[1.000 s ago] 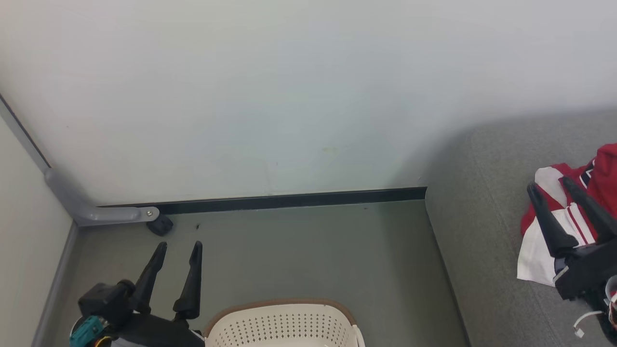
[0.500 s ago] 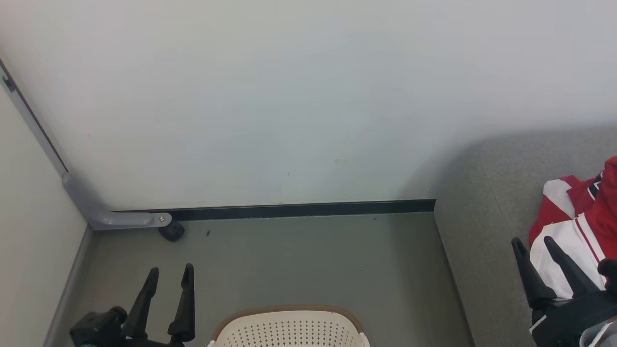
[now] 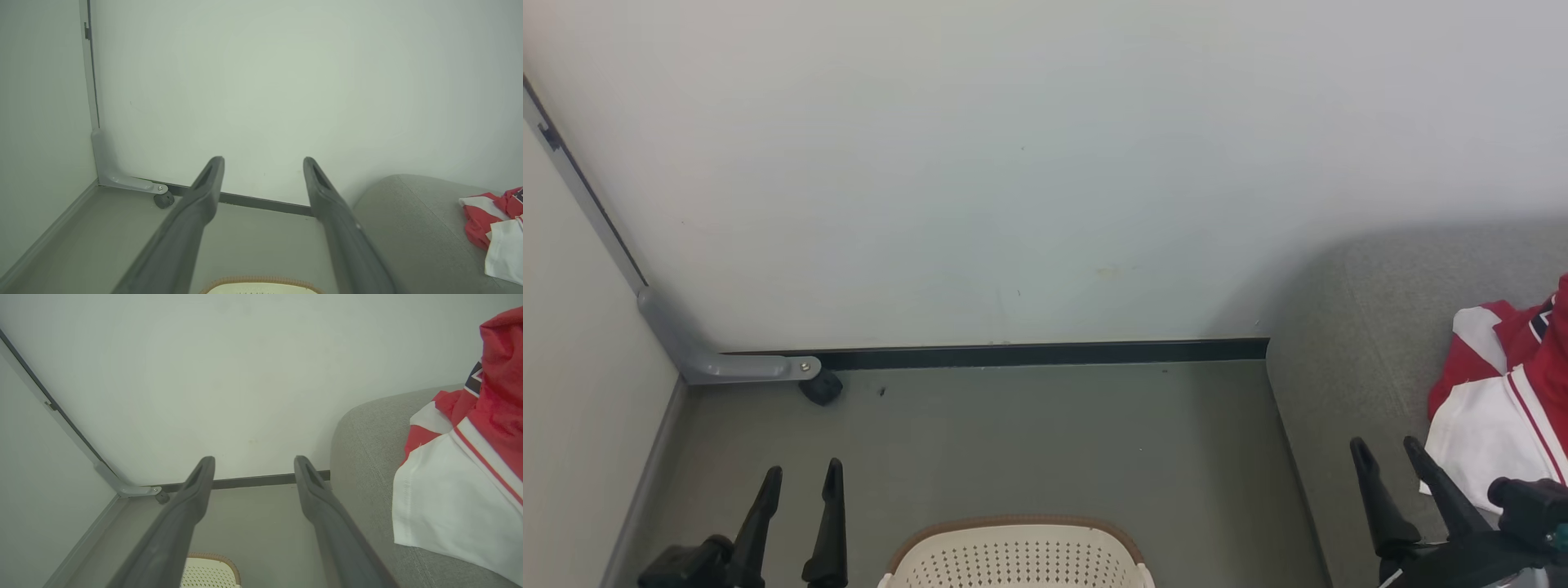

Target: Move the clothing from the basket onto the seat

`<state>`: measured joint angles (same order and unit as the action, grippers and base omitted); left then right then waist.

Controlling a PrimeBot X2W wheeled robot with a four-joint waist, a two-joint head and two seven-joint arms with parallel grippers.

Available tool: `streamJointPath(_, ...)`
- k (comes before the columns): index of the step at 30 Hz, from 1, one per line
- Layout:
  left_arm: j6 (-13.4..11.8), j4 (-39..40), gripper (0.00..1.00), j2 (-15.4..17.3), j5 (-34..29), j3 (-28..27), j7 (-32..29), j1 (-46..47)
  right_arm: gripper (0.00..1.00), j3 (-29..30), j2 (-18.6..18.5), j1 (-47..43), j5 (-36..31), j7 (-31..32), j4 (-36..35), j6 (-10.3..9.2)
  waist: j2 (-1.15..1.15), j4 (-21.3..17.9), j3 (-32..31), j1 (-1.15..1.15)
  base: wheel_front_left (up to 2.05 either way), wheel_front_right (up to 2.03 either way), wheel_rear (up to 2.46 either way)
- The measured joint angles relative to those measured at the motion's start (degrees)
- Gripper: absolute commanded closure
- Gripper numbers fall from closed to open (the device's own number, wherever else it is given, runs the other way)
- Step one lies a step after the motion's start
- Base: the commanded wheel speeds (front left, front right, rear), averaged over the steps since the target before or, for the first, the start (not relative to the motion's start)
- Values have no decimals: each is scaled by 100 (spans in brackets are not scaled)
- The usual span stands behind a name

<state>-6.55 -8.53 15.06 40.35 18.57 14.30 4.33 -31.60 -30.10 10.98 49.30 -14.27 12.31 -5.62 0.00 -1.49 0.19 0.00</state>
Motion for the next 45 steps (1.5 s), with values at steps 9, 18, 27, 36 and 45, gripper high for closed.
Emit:
streamJointPath(9, -4, -46, 0, -88, -275, -81, 0, -19, 0, -10, 274, 3, -592, 0, 118, 60, 0, 15, 31, 0, 0, 0, 0)
streamJointPath(18, -7, -119, 0, -156, -476, -152, 0, -18, 0, 183, 386, 20, -910, 0, 164, 159, 0, 26, 41, 0, 0, 0, 0)
streamJointPath(27, -8, -138, 0, -215, -548, -216, 0, -18, 0, 394, 515, 18, -1062, 0, 241, 288, 0, 25, 46, 0, 0, 0, 0)
streamJointPath(36, -8, -164, 0, -268, -576, -297, 0, -18, 0, 572, 664, 13, -1265, 0, 294, 423, 0, 15, 44, 0, 0, 0, 0)
streamJointPath(45, 48, -209, 100, -302, -605, -301, -1, -20, 100, 734, 777, -15, -1403, 4, 315, 524, 0, 2, 36, 0, 0, 0, 0)
